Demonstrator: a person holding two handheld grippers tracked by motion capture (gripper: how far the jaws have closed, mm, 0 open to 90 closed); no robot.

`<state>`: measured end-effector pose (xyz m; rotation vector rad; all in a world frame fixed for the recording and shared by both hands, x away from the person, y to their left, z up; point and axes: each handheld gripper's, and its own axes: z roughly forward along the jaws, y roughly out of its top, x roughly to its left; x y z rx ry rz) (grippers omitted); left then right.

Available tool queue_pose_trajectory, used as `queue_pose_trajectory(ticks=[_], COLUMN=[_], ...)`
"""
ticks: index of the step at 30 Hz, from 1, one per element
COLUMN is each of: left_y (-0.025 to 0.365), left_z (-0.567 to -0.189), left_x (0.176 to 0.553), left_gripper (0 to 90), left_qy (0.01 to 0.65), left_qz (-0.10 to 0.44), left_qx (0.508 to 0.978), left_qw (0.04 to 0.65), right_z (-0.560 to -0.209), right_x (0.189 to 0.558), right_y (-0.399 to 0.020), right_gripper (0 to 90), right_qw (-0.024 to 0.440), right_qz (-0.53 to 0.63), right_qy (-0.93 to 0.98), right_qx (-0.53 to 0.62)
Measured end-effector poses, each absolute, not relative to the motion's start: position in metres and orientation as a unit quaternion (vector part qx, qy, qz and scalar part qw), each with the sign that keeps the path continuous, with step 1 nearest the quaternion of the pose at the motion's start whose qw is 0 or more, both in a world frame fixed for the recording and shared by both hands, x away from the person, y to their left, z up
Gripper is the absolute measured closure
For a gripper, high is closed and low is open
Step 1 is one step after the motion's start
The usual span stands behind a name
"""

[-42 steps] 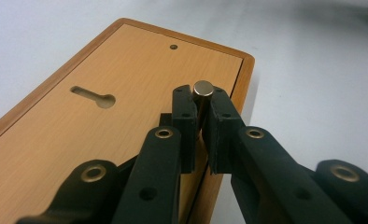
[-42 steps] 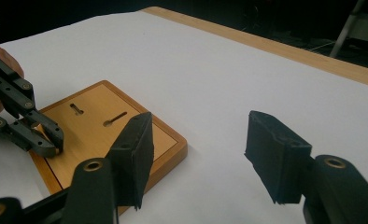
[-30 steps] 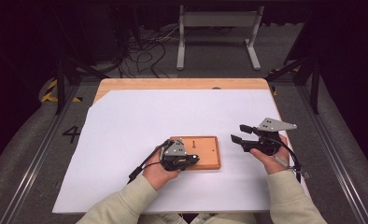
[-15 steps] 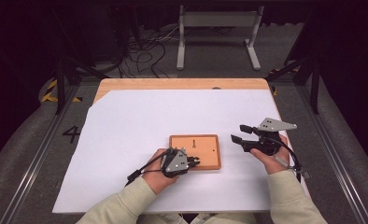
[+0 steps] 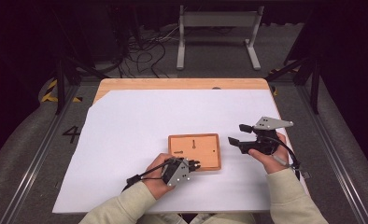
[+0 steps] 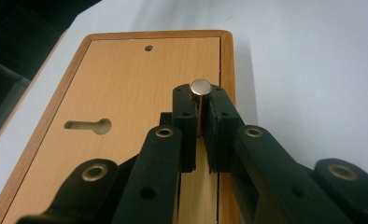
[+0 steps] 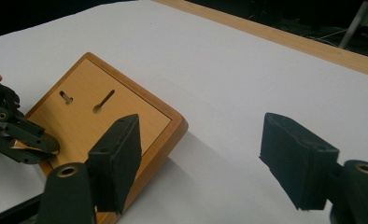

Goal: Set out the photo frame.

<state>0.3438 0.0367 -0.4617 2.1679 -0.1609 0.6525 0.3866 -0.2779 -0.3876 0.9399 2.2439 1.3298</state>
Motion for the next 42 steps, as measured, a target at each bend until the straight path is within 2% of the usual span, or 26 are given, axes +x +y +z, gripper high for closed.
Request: queue_pose_trajectory(ticks=[5,9,11,14,20,25,42], left_y=[0.037,0.036,0.036,0.037,0.036,0.037,0.037], left_z=[-0.464,-0.465,-0.465,-0.465,-0.466,-0.466,-0.466], left_x=[0.340,0.337,0.336,0.336,0.334,0.334,0.334], left_gripper=[83.9,84.0,84.0,84.0,84.0,84.1,84.1], left_qy=[-0.079,-0.092,-0.092,-0.095,-0.091,-0.087,-0.086], left_qz=[0.277,0.290,0.293,0.296,0.299,0.294,0.292], left_qx=[0.859,0.857,0.856,0.855,0.854,0.856,0.857], left_qw=[0.422,0.416,0.416,0.415,0.416,0.416,0.415], right_z=[-0.387,-0.387,-0.386,-0.386,-0.384,-0.382,-0.410], right_x=[0.389,0.390,0.391,0.395,0.407,0.418,0.444], right_y=[-0.273,-0.269,-0.267,-0.262,-0.252,-0.245,-0.220], right_gripper=[25.2,27.3,32.5,32.0,29.5,33.2,26.8], right_qw=[0.169,0.166,0.147,0.109,0.089,0.073,-0.019], right_qz=[0.466,0.466,0.461,0.450,0.431,0.414,0.377], right_qy=[0.803,0.808,0.815,0.824,0.835,0.849,0.867], right_qx=[0.331,0.320,0.320,0.326,0.330,0.321,0.326])
